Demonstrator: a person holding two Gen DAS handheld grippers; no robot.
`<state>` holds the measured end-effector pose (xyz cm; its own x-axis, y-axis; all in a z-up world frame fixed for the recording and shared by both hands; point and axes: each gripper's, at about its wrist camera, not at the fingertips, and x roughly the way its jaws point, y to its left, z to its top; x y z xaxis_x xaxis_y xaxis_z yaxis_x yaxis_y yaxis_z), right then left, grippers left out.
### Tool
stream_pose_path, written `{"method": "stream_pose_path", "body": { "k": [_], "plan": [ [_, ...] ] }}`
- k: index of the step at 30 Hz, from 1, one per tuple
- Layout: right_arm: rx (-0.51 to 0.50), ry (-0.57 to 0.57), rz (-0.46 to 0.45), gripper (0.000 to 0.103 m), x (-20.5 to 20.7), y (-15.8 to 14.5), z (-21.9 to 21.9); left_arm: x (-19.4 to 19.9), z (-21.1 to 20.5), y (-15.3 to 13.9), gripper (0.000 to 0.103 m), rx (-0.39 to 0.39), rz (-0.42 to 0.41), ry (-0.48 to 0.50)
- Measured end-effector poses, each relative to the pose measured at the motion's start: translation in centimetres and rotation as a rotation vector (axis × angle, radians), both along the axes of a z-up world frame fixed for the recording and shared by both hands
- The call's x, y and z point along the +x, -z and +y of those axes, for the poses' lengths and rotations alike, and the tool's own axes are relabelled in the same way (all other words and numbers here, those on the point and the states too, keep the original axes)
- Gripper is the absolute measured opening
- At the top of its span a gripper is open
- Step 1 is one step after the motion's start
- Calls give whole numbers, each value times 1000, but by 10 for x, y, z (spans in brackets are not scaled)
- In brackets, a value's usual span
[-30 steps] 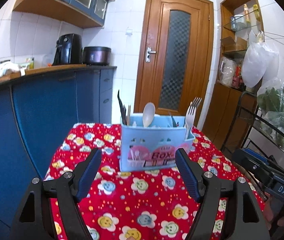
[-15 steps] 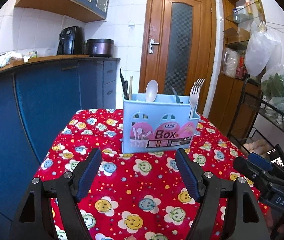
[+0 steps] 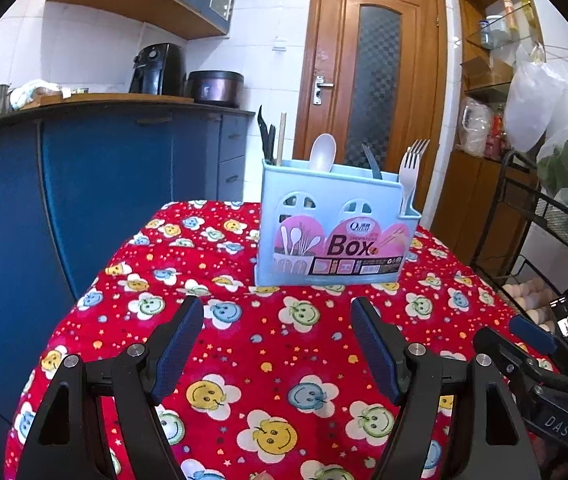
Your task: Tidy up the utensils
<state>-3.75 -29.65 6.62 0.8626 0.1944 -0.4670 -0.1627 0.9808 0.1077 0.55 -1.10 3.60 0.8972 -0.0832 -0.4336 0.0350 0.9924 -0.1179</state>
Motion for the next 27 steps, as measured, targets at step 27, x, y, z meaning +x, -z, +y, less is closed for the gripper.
{"method": "stream_pose_path", "body": {
  "k": [27],
  "plan": [
    [-24, 19, 30, 82, 5, 13, 2, -2, -7, 7, 77, 37, -14, -15]
  ]
}}
